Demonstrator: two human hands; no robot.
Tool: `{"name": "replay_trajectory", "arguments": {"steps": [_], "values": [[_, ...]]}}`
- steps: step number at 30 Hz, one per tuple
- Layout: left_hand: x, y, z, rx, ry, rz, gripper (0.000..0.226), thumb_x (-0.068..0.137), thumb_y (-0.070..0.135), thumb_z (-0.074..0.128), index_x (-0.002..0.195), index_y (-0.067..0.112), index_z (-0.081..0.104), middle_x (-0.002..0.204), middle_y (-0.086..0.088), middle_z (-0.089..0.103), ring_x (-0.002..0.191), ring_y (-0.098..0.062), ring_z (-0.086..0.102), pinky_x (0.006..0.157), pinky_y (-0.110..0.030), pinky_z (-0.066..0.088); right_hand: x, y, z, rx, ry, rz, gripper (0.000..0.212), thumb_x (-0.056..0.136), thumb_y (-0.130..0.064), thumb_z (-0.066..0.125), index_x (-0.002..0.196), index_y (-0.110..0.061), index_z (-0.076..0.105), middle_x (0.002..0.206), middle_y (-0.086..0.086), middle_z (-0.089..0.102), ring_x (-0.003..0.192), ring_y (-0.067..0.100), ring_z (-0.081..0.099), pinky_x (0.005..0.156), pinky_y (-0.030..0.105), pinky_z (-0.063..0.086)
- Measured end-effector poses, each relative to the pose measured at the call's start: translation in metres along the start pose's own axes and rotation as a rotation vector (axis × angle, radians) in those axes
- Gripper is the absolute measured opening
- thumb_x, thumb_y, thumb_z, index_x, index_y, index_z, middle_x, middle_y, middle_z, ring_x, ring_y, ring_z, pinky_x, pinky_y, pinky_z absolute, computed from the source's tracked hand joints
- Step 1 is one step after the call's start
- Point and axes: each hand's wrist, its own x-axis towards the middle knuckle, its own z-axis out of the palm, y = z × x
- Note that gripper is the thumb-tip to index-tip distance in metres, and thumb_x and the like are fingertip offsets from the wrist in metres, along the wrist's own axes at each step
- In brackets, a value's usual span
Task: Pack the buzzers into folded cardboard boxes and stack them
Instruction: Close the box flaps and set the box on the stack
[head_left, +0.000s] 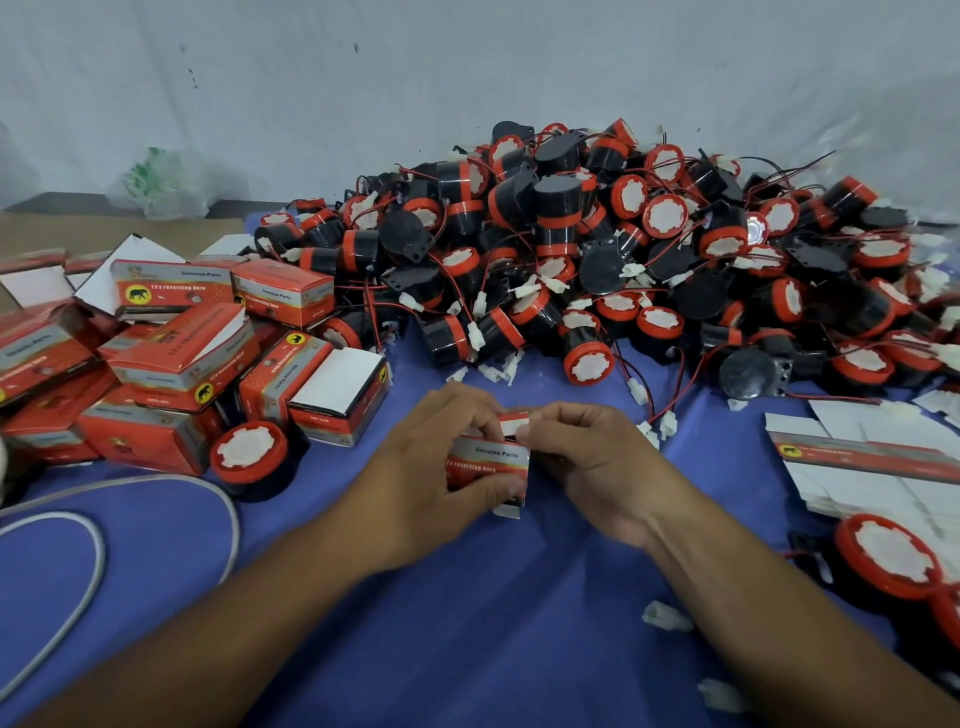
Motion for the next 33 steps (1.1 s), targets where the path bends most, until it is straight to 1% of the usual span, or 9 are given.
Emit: {"name": "replay_trajectory", "arguments": {"steps": [2,6,11,17,22,25,28,30,33], "values": [[0.0,0.0,0.001,-0.003,0.001,-0.001,0.03,0.081,0.052,0.069,0.1,0.037,0.05,0.116,0.021,0.052,0.101,-0.012,0.057,0.078,-0.019,0.048,0.001,-0.004,0.001,0.105,-0.007,0.061,0.017,0.084,0.01,0.064,0.083,-0.007,0.061,0.096,0.017,0.071,0.091,0.029,0.066,0.085,0.035,0.055],[0.001,-0.001,0.002,-0.012,0.004,-0.022,0.031,0.08,0.054,0.068,0.099,0.038,0.052,0.116,0.023,0.052,0.103,-0.009,0.057,0.079,-0.015,0.045,0.001,-0.006,0.001,0.132,-0.055,0.074,0.017,0.078,0.006,0.066,0.091,-0.003,0.071,0.095,0.015,0.072,0.091,0.026,0.069,0.086,0.032,0.057],[0.0,-0.004,0.002,-0.028,0.017,-0.055,0.031,0.078,0.056,0.069,0.099,0.04,0.052,0.113,0.02,0.055,0.103,-0.011,0.058,0.079,-0.02,0.049,-0.005,-0.001,0.001,0.109,-0.049,-0.038,0.022,0.072,-0.005,0.07,0.093,0.0,0.075,0.106,0.019,0.074,0.096,0.027,0.072,0.087,0.033,0.06],[-0.001,-0.007,0.003,-0.012,0.012,-0.054,0.03,0.08,0.058,0.067,0.101,0.045,0.05,0.113,0.02,0.053,0.105,-0.012,0.057,0.08,-0.019,0.049,-0.003,0.003,-0.002,0.117,-0.135,-0.081,0.017,0.078,-0.008,0.07,0.093,-0.002,0.078,0.113,0.016,0.073,0.102,0.029,0.071,0.081,0.03,0.058],[-0.003,-0.009,0.003,-0.018,0.008,-0.086,0.035,0.081,0.064,0.064,0.108,0.048,0.048,0.109,0.022,0.05,0.1,-0.007,0.057,0.079,-0.013,0.047,-0.003,0.01,-0.011,-0.125,-0.193,-0.308,0.016,0.089,-0.015,0.073,0.1,-0.023,0.08,0.119,0.002,0.072,0.109,0.023,0.069,0.084,0.027,0.056],[-0.001,-0.008,0.002,-0.024,-0.003,-0.106,0.033,0.083,0.062,0.061,0.11,0.046,0.051,0.106,0.025,0.049,0.099,-0.005,0.056,0.079,-0.012,0.046,-0.006,0.009,-0.018,-0.317,-0.333,-0.366,0.044,0.08,-0.021,0.083,0.12,-0.028,0.068,0.133,-0.004,0.063,0.126,0.02,0.059,0.092,0.032,0.055],[0.002,-0.006,0.001,-0.058,0.004,-0.145,0.03,0.086,0.06,0.062,0.11,0.045,0.053,0.107,0.026,0.049,0.102,-0.003,0.054,0.081,-0.01,0.045,-0.007,0.013,-0.017,-0.487,-0.291,-0.366,0.063,0.077,-0.015,0.087,0.13,-0.023,0.055,0.132,-0.006,0.06,0.129,0.018,0.056,0.093,0.035,0.057],[0.003,-0.007,-0.003,-0.089,-0.054,-0.18,0.039,0.082,0.064,0.063,0.116,0.047,0.053,0.11,0.022,0.05,0.104,-0.002,0.055,0.083,-0.014,0.048,-0.009,0.014,-0.014,-0.486,-0.221,-0.386,0.06,0.077,-0.014,0.086,0.129,-0.022,0.058,0.127,-0.004,0.065,0.123,0.018,0.061,0.09,0.034,0.058],[0.0,-0.011,-0.012,-0.154,-0.186,-0.218,0.068,0.067,0.066,0.079,0.126,0.051,0.048,0.12,0.021,0.049,0.11,0.001,0.055,0.087,-0.015,0.051,-0.009,0.014,-0.013,-0.463,-0.203,-0.392,0.055,0.078,-0.016,0.084,0.127,-0.022,0.06,0.123,-0.002,0.068,0.117,0.018,0.065,0.087,0.032,0.059]]}}
